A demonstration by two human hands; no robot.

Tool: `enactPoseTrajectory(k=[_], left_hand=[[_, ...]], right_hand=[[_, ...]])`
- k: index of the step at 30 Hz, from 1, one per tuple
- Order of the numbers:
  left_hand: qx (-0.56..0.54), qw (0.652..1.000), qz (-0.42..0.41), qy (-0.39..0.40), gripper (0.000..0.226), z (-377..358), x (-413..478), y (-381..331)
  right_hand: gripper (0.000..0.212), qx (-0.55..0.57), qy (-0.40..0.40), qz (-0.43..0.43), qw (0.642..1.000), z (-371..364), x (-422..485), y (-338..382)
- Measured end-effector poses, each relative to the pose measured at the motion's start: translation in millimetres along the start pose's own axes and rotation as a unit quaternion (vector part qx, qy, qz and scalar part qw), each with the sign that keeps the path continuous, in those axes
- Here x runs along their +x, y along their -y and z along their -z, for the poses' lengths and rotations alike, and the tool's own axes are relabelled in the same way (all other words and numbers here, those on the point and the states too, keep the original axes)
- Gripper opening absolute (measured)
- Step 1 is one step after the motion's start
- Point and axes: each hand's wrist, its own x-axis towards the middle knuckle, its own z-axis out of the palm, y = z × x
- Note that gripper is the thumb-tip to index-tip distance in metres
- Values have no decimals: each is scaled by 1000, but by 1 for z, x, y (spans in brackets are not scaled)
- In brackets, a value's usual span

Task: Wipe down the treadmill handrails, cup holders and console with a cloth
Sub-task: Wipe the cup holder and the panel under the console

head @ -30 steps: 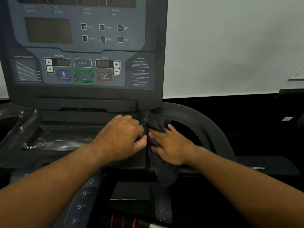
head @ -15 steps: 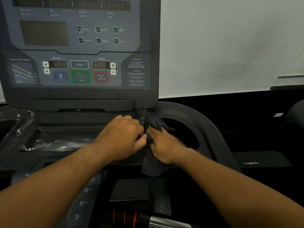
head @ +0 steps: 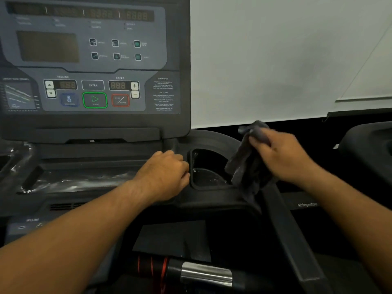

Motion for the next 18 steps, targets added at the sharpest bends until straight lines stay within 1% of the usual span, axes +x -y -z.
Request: enactPoseTrajectory(k=[2, 4, 6, 7, 8, 9, 10, 11, 12, 13, 14, 15, 16, 17, 18], left_hand=[[6, 1000, 4, 18, 35, -1, 2, -7], [13, 999, 6, 39, 36, -4, 3, -15], [22, 998, -5, 61, 36, -11, 3, -22], [24, 997, -15, 75, 36, -15, 2, -25], [23, 996, -25, 84, 37, -19, 0, -26], [21, 996, -31, 85, 37, -22, -1, -26], [16, 996, -34, 82, 37, -24, -2, -25], [10, 996, -35, 78, 37, -25, -4, -23], [4, 997, -36, 72, 36, -25, -5, -22], [-1, 997, -39, 64, 35, -25, -5, -19], [-5, 998, -41, 54, 34, -24, -6, -16], [-10, 998, -41, 44, 32, -24, -6, -12], [-15, 998, -39, 37, 31, -24, -5, -10], [-20, 999, -37, 34, 30, -24, -5, -6], [-24, 998, -37, 34, 30, -24, -4, -4]], right_hand=[[24, 5, 11, -43, 999, -9, 10, 8], [27, 31, 70, -73, 994, -45, 9, 16], [34, 103, 126, -146, 976, -93, 12, 20], [39, 139, 131, -195, 962, -116, 17, 22], [44, 184, 125, -250, 942, -135, 25, 26], [48, 250, 109, -309, 911, -150, 34, 33], [49, 335, 85, -368, 863, -161, 43, 39], [46, 416, 56, -417, 806, -167, 50, 47], [39, 479, 26, -449, 754, -170, 56, 51], [29, 528, -7, -465, 710, -171, 60, 52], [20, 566, -39, -474, 674, -170, 61, 52], [16, 591, -60, -475, 649, -169, 61, 51], [15, 601, -68, -471, 642, -168, 59, 49], [12, 591, -61, -468, 654, -171, 57, 47], [6, 564, -45, -466, 681, -173, 54, 44]])
